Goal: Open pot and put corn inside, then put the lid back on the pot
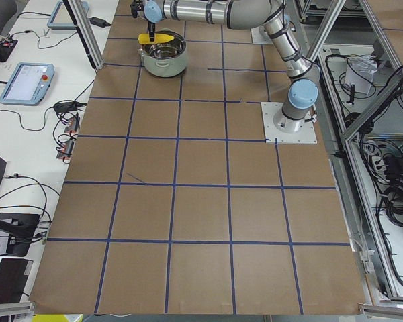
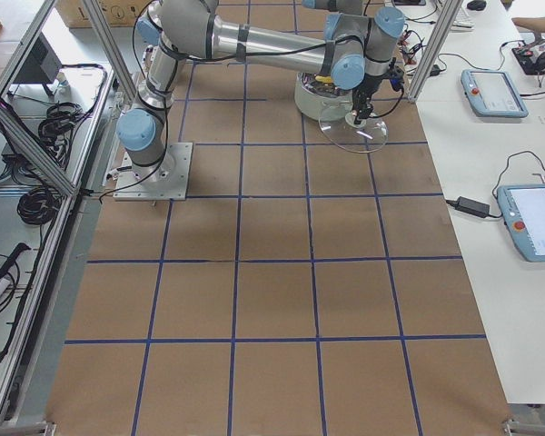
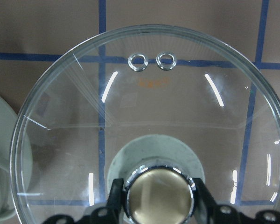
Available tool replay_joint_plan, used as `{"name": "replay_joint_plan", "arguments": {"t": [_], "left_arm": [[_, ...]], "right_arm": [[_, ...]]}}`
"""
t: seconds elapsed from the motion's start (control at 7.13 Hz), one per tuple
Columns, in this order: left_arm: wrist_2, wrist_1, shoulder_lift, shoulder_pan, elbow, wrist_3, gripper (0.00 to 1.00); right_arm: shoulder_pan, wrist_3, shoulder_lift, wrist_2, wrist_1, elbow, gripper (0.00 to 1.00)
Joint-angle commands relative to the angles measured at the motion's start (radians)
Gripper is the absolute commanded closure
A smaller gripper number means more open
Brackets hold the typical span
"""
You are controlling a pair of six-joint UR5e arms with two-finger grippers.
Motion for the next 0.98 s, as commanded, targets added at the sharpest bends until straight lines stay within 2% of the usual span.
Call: {"name": "replay_joint_plan", "arguments": {"t": [0.0, 0.56, 0.84], "left_arm": [[-0.006, 0.000, 0.008, -0.008, -0.017, 0.000, 0.89], [-0.004, 0.001, 0.126, 0.006, -0.179, 0.018, 0.89], [-0.006, 0.023, 0.126, 0.015, -0.194, 0.019, 0.88]], "right_arm": [[0.001, 0.003, 0.000, 0.004, 0.001, 0.000, 0.92], [0.001, 0.006, -0.002, 0.006, 0.001, 0.000, 0.92], [0.003, 0.009, -0.002, 0.006, 0.001, 0.000, 0.92]]}}
